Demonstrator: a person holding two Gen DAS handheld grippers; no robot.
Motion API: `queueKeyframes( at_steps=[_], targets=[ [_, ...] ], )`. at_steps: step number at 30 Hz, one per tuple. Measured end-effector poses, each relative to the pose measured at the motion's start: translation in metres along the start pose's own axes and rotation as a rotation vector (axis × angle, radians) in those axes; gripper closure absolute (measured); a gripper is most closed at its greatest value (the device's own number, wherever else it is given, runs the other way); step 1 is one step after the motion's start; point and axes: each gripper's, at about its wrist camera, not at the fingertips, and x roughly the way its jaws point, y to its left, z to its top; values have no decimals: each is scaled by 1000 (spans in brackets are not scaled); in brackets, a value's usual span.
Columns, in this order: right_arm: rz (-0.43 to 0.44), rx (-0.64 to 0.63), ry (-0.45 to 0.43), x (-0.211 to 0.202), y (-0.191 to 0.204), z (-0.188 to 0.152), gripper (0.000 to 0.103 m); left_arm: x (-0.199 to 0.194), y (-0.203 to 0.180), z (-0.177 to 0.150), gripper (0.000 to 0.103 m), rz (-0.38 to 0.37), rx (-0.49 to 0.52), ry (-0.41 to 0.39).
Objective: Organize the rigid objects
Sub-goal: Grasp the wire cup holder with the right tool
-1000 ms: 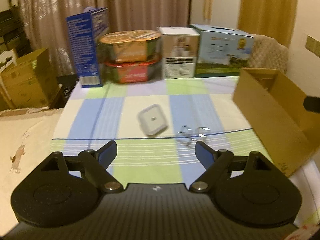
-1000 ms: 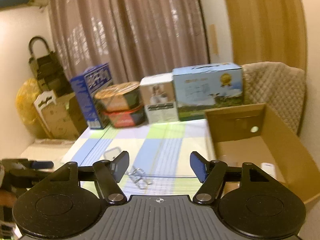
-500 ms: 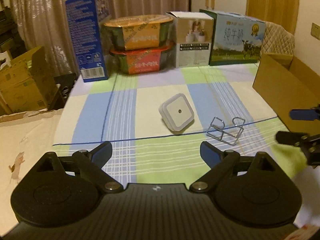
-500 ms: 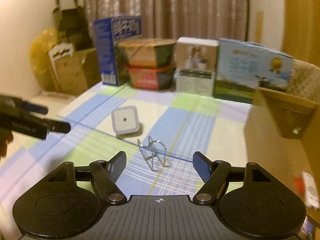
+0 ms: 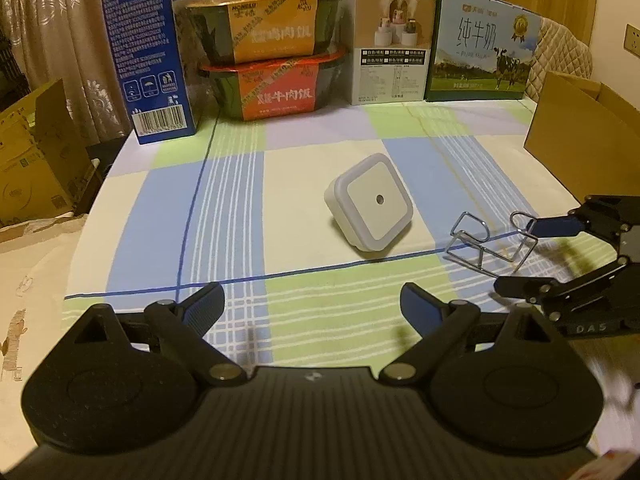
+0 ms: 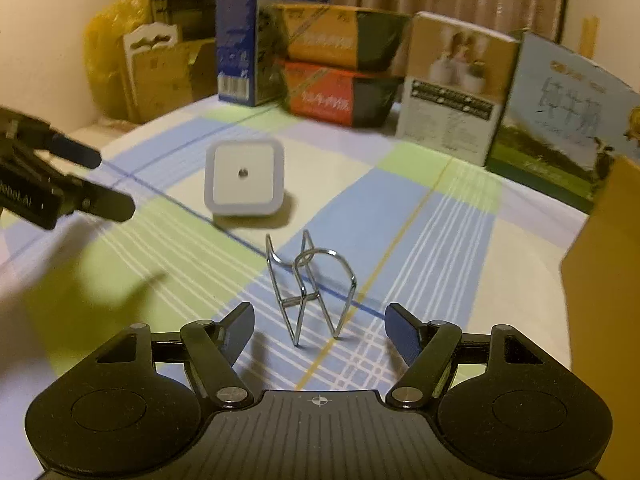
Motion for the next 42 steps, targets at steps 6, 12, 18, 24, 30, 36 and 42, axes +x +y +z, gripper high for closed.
queueKeyframes(
  at_steps=[6,12,18,24,30,36,42],
  targets=[
    [35,-36,-8,9,-2,-5,56,12,-2,-1,10,-12,7,11],
    [28,-13,-4,2,1,-2,79,20,-7,3,10,-13,39,7],
    [-6,65,-9,-12,-2,-1,81,30,-10,10,10,-29,17,-10],
    [-38,128,-40,-26,-12,7,102,45,-22,22,10,-50,25,-38],
    [-68,164,-50,-31,-21,9,103,58,-30,35,10,-58,50,-60],
    [-96,179,-56,-36,-27,10,103,66,-30,44,11,-61,49,-67],
    [-114,197,-49,-37,-32,8,103,73,-32,48,14,-48,70,-84]
  ],
)
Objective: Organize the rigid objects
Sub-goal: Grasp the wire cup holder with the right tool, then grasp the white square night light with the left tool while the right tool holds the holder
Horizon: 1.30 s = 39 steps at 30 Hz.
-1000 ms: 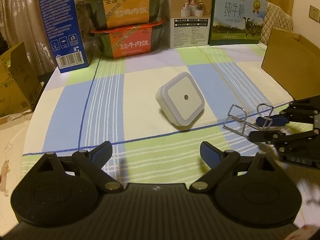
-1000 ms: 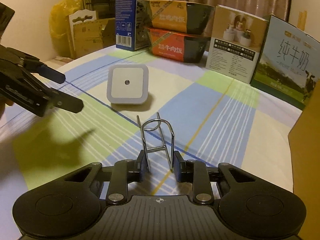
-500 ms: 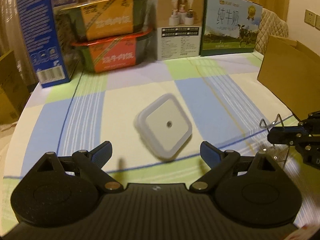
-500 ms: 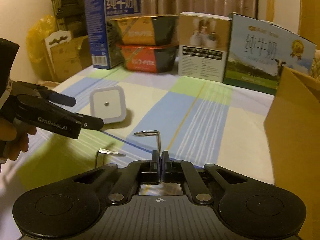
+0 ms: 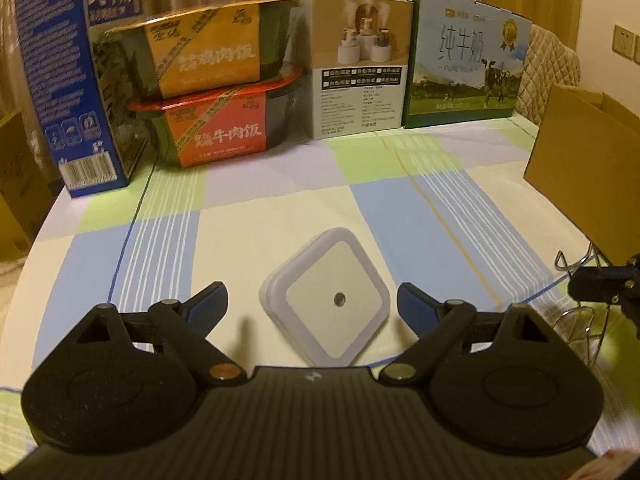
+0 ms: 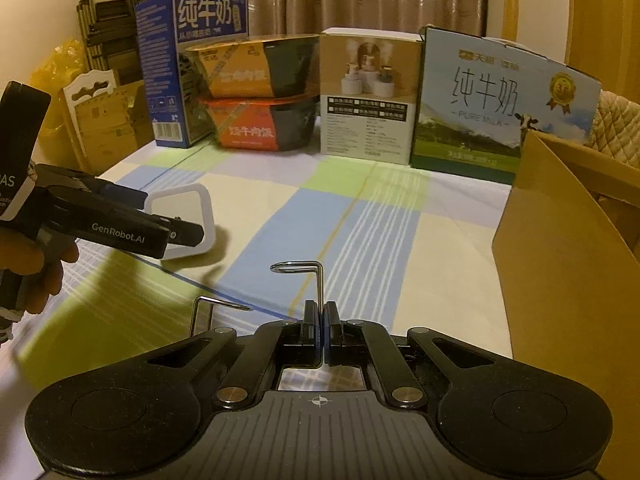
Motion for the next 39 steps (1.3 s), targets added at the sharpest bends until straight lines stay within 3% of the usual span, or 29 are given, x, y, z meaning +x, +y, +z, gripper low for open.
queueKeyframes(
  at_steps=[12,15,17,20,24,33,39],
  targets=[
    [-12,35,3,-1,-8,1,103,7,-51,-24,14,100,601,-49],
    [-4,46,4,-1,-9,2,103,8,-53,-30,18,122,653,-54],
    [-2,46,3,-1,-8,2,103,10,-52,-29,26,126,664,-44],
    [-2,48,4,-1,-8,2,103,11,-46,-24,37,110,629,-7],
    [-4,56,2,-1,-8,2,103,7,-37,-19,40,115,549,37],
    [-22,67,14,-7,-8,1,103,-24,-15,-23,41,4,61,106],
    [-48,77,9,-23,-4,0,103,-49,-23,-32,41,-25,-65,124]
  ],
)
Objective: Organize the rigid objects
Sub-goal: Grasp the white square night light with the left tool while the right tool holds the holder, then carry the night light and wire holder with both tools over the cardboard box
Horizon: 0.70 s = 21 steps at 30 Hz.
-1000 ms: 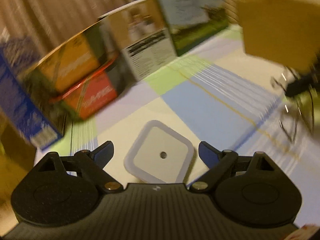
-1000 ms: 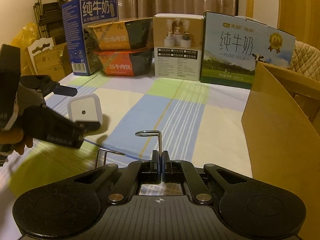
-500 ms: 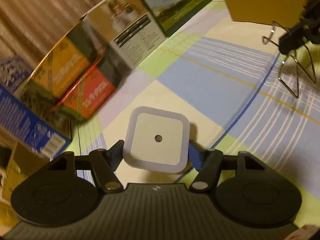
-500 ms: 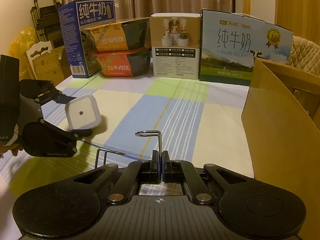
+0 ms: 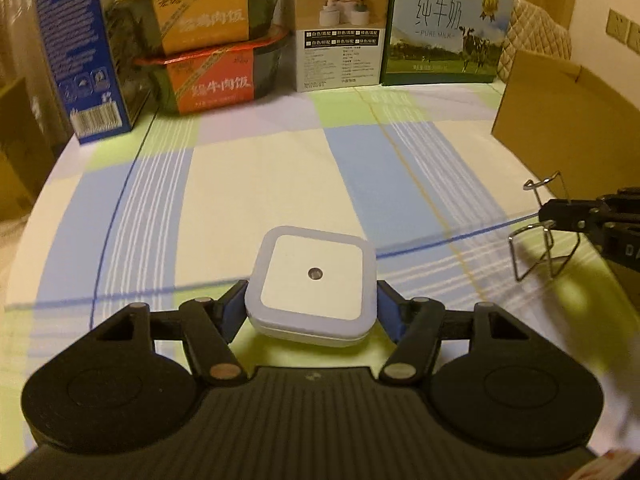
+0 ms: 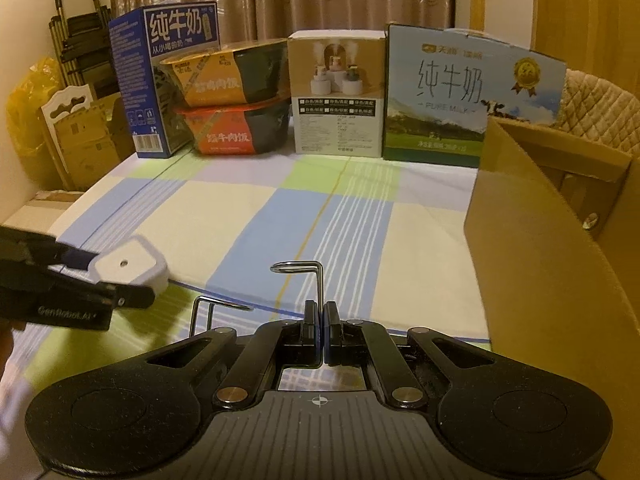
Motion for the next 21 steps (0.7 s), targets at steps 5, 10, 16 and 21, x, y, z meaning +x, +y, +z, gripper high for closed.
queueKeyframes(
  at_steps=[5,10,16,21],
  targets=[
    [-8,12,5,-17,3,-3,103,-21,-9,-6,41,-13,-41,4],
    [-12,19,3,-41,4,-7,103,-45,-22,-5,41,-25,-44,-7],
    [-19,30,-25,-78,3,-5,103,-83,-39,3,41,-37,-41,-37],
    [-31,46,-58,-109,-2,0,103,-114,-57,12,41,-51,-40,-65]
  ],
)
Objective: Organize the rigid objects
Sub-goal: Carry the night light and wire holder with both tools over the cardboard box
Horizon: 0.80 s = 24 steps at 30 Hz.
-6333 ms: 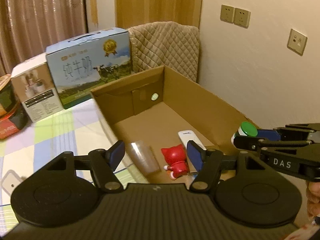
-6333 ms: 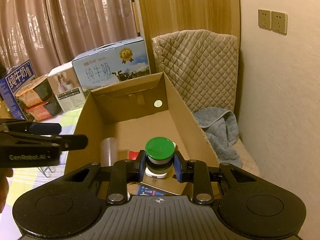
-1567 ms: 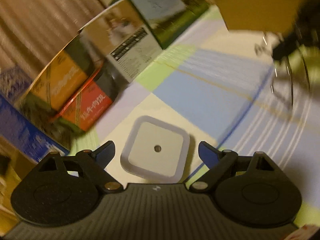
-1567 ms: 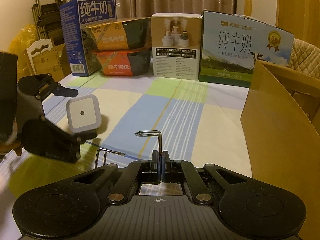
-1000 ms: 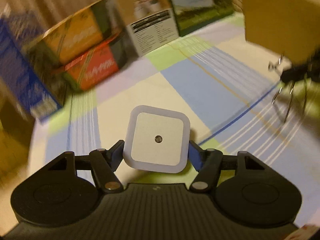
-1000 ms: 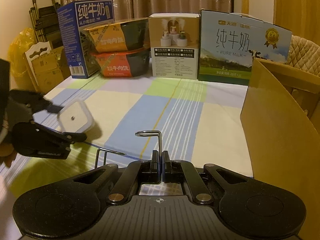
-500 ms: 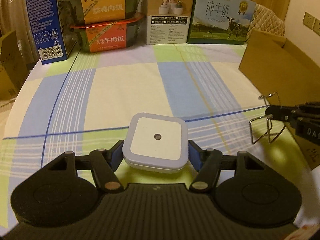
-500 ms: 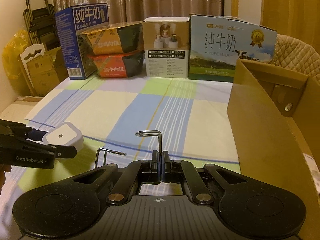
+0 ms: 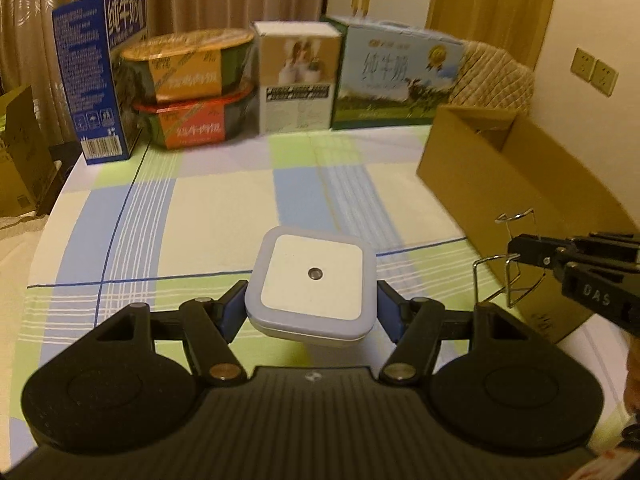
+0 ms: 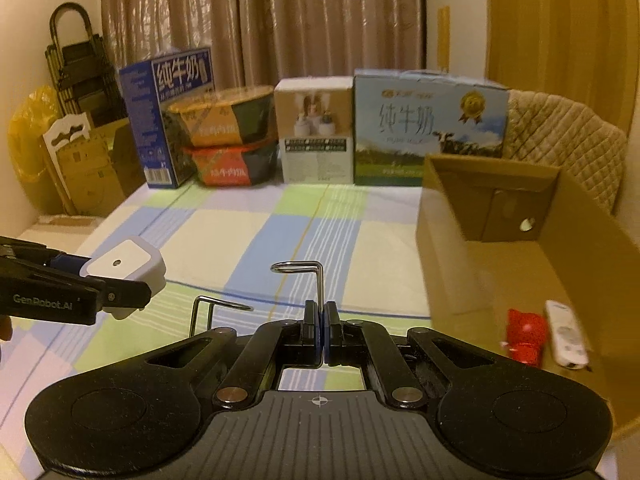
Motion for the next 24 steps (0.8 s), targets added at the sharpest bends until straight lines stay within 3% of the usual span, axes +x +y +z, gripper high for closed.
queueKeyframes(
  at_steps=[15,24],
  targets=[
    [-55,37,-87,-82,-35,19,103,-63,-70,29,41,-56,26,-65],
    [-114,63,-109,-121,-75,21,103,-76,-119,45,41,-104,78,-82]
  ],
)
